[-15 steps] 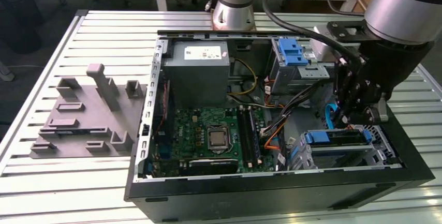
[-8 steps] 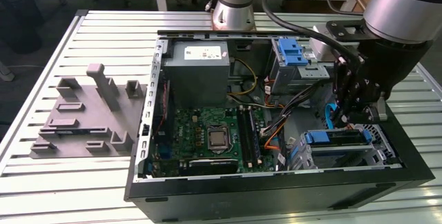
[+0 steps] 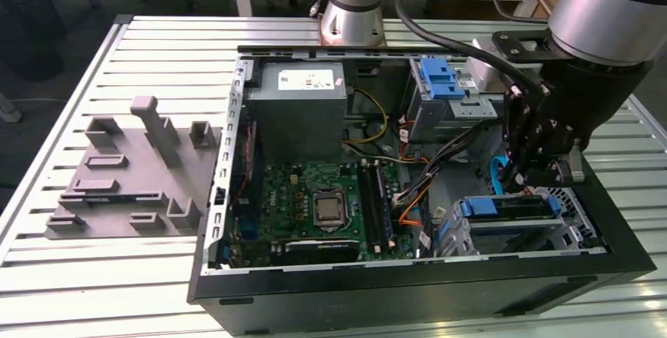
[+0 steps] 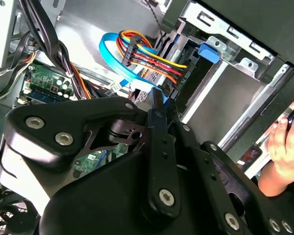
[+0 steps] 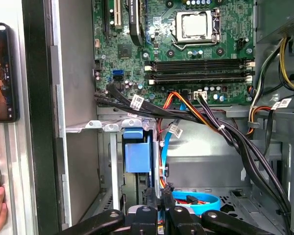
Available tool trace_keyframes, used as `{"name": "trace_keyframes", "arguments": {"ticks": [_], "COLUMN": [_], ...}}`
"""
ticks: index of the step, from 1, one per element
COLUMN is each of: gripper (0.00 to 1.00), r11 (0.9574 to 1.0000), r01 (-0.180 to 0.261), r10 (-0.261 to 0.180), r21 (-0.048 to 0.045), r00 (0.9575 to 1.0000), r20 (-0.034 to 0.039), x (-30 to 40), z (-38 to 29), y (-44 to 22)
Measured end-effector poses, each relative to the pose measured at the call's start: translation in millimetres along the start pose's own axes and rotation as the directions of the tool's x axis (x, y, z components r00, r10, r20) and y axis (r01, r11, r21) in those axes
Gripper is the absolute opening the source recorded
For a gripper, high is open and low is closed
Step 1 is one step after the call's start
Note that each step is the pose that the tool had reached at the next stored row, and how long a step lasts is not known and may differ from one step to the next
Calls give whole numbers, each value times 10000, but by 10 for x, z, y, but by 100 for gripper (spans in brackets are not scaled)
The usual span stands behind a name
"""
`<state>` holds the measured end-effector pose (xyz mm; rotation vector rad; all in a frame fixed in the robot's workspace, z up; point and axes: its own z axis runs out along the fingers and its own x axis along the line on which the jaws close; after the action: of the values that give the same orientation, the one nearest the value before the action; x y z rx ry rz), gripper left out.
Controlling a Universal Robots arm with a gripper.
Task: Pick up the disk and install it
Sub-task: 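Insert the second disk wire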
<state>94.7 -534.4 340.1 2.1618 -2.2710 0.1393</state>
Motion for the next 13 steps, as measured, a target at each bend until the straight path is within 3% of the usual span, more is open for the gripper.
{"name": "trace_keyframes", "arguments": {"ticks": [5,6,13], "gripper": [17,23,23], "r11": [10000,10000,10000], "r01": [0,0,0], "r10": [0,0,0], "r21": [0,0,0], "r00": [10000,10000,10000], "r20": [0,0,0], "x": [1,1,1], "z": [-1,-1,-2], "y": [22,23,27]}}
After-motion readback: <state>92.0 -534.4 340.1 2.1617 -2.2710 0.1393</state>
